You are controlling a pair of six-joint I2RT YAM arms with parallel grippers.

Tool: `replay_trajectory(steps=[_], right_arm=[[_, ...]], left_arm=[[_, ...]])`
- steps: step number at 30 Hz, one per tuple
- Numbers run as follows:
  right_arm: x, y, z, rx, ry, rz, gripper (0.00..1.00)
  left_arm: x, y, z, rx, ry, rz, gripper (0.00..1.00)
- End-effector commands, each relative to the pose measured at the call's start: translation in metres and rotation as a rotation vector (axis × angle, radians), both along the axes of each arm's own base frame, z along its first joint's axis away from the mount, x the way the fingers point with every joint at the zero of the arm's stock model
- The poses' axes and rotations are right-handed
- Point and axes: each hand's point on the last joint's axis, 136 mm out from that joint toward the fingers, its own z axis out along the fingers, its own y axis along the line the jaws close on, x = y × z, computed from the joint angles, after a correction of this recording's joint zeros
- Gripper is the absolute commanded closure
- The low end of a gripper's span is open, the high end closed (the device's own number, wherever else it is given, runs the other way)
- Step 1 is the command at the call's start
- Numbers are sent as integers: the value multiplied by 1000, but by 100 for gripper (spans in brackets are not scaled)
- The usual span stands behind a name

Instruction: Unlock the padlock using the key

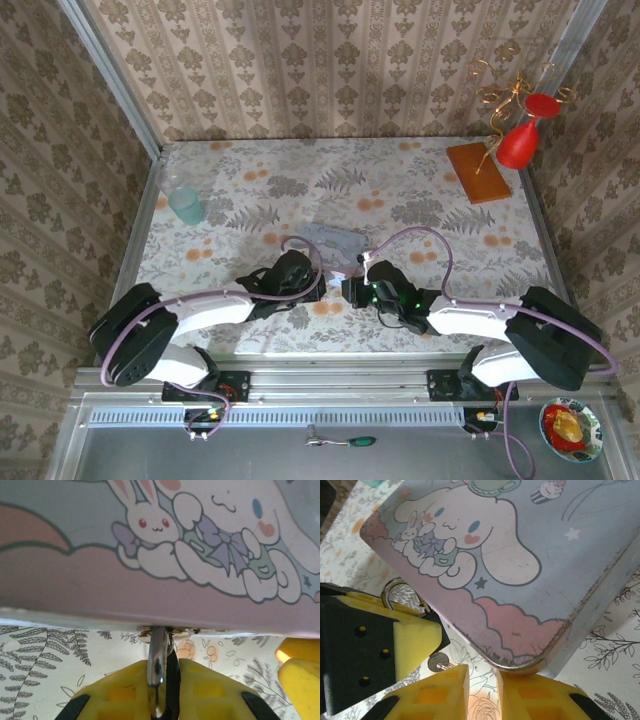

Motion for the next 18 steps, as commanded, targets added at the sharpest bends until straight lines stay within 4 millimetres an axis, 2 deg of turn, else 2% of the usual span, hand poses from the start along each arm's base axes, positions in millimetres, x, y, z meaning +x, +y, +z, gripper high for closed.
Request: replay_trajectory(steps=[1, 6, 12, 14, 18], right_arm=[[20, -13, 2, -10, -8, -108, 76], [23, -19, -2, -8, 11, -123, 76], [22, -21, -14, -57, 32, -96, 75], [23, -28, -16, -54, 48, -121, 75], [23, -37, -20, -63, 73, -137, 74]], left_arm=[[-7, 0, -16, 79, 19, -40, 97], [-6, -4, -22, 65, 24, -30, 87], [-5, 0, -9, 81, 11, -58, 64], [-5, 10, 0, 105, -19, -50, 56], [-5, 48, 14, 116, -95, 45, 45]])
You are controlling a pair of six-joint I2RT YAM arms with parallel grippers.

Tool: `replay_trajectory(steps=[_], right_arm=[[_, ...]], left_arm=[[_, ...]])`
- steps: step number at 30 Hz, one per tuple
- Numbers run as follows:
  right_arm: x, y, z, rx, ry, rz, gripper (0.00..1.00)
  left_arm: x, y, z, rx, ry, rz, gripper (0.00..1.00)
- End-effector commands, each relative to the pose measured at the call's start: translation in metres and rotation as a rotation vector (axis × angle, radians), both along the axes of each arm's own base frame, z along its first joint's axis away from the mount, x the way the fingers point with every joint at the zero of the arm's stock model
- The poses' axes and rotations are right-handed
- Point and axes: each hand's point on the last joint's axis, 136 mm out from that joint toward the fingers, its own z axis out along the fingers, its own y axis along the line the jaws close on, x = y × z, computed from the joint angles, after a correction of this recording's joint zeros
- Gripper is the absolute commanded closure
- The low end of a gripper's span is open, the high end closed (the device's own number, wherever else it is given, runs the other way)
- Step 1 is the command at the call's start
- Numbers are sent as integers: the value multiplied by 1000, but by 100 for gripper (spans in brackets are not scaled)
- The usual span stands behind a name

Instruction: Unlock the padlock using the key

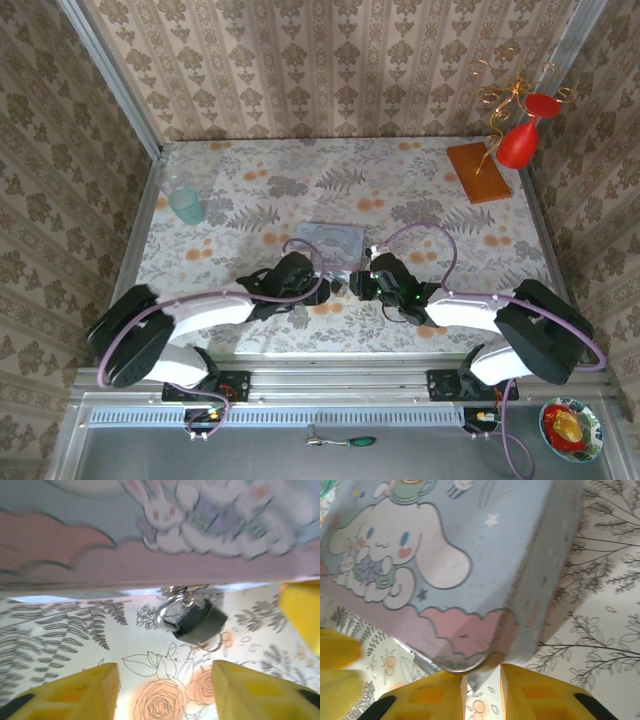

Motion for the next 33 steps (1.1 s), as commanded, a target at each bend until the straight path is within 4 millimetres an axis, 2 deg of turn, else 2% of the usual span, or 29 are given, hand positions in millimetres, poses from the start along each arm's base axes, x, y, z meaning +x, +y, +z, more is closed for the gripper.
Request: replay_trajectory(steps=[1, 4, 5, 6, 9, 14, 16, 22, 27, 33], right_arm=[[3, -7, 0, -17, 10, -18, 74], [-2, 8, 7, 23, 9, 57, 73], [-4, 13, 9, 30, -1, 82, 72], [-7, 19, 21, 46, -39, 110, 71], [-15, 31, 28, 9, -77, 172, 66], [-20, 40, 26, -89, -83, 218, 64], [-19, 41, 17, -150, -74, 226, 55], [-9, 37, 9, -300, -63, 239, 52], [-1, 37, -7, -405, 8, 243, 52], [7, 41, -24, -442, 78, 238, 53]], left_arm=[[2, 40, 7, 45, -60, 79, 42], [11, 59, 23, 12, -89, 93, 38], [15, 62, 28, 6, -104, 87, 36], [20, 66, 34, -6, -119, 79, 34], [37, 72, 46, -27, -142, 47, 28], [65, 80, 52, -7, -112, 14, 25], [73, 80, 55, -21, -116, 9, 24], [85, 64, 45, -37, -58, -47, 24], [93, 65, 26, 19, 2, 4, 24], [97, 63, 11, 40, 44, 23, 24]])
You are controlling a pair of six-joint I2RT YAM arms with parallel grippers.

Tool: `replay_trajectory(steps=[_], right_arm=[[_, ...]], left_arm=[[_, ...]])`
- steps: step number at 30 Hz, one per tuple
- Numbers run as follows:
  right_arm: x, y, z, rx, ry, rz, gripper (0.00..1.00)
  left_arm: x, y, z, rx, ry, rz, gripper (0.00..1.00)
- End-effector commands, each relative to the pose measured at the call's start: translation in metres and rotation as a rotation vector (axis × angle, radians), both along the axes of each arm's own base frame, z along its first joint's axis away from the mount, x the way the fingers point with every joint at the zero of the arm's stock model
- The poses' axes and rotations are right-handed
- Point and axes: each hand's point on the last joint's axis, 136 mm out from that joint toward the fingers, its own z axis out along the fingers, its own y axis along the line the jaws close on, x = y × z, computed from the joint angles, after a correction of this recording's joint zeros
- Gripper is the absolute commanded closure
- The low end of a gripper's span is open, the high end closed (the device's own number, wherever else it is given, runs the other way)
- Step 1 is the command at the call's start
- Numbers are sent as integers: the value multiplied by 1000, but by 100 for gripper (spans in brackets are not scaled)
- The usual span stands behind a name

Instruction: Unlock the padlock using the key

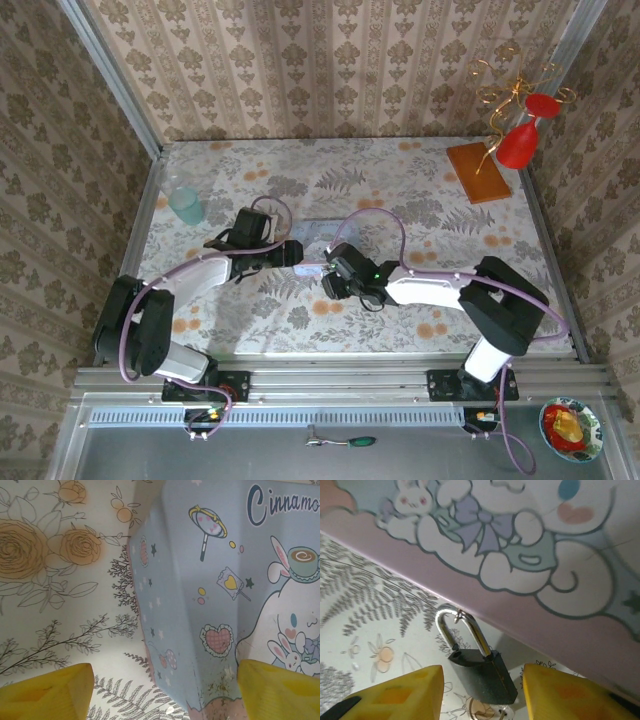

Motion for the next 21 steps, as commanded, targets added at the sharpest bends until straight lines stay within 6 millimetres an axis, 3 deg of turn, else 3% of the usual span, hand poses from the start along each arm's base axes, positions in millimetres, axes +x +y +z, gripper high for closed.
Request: replay_trajectory(steps=[1, 7, 16, 21], right_arm=[[1, -11, -9, -70, 31, -21, 53], [-1, -8, -15, 16, 121, -18, 66], [-6, -7, -19, 36, 149, 12, 65], [-6, -5, -16, 38, 142, 13, 77]], left_arm=[[3, -2, -1, 16, 12, 14, 24], [1, 5, -11, 48, 39, 60, 25], [-1, 4, -14, 56, 42, 65, 26], [-4, 2, -17, 66, 42, 64, 26]])
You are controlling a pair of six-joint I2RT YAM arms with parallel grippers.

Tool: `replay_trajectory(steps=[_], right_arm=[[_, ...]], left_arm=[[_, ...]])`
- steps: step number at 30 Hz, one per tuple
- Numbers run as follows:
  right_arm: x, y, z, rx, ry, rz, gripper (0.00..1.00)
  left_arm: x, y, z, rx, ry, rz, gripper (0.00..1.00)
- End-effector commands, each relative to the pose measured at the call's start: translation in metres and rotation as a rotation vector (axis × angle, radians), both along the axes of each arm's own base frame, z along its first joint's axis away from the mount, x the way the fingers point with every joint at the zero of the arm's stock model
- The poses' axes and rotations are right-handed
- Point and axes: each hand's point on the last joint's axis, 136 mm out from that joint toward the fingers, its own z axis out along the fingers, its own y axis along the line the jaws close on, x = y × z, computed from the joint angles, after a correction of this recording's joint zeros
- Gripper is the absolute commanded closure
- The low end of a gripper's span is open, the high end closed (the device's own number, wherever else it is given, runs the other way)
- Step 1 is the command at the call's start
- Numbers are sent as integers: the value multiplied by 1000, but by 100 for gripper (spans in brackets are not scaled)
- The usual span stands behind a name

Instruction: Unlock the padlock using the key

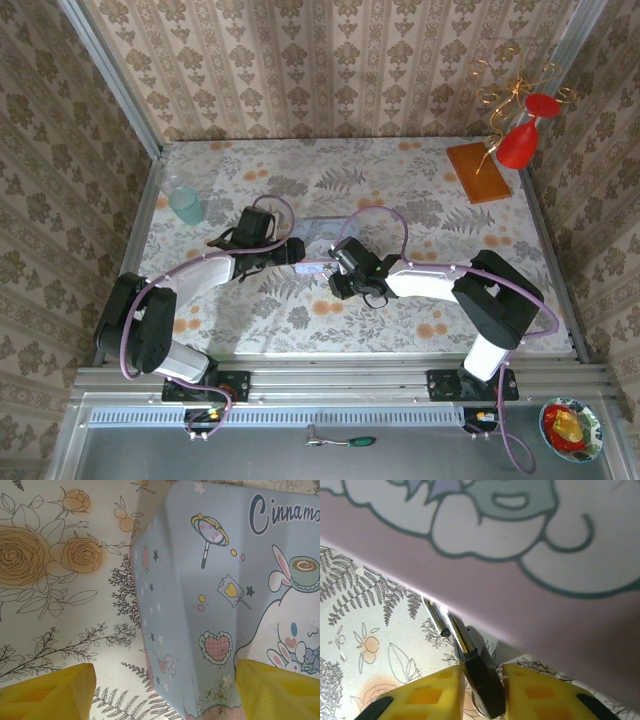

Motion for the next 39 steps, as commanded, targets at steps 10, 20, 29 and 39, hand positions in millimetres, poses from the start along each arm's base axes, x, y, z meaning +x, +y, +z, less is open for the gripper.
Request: replay_trajectory(steps=[10, 20, 29, 39], right_arm=[[-1, -6, 5, 13, -64, -155, 94], [2, -13, 10, 103, -71, -295, 98], [9, -20, 14, 178, -41, -461, 98], [15, -20, 9, 246, -6, -521, 98]], left_arm=[[-8, 14, -33, 122, 71, 57, 26], [-16, 13, -44, 132, 97, 51, 25], [-28, 18, -51, 125, 76, 117, 26], [-40, 16, -58, 130, 67, 139, 26]])
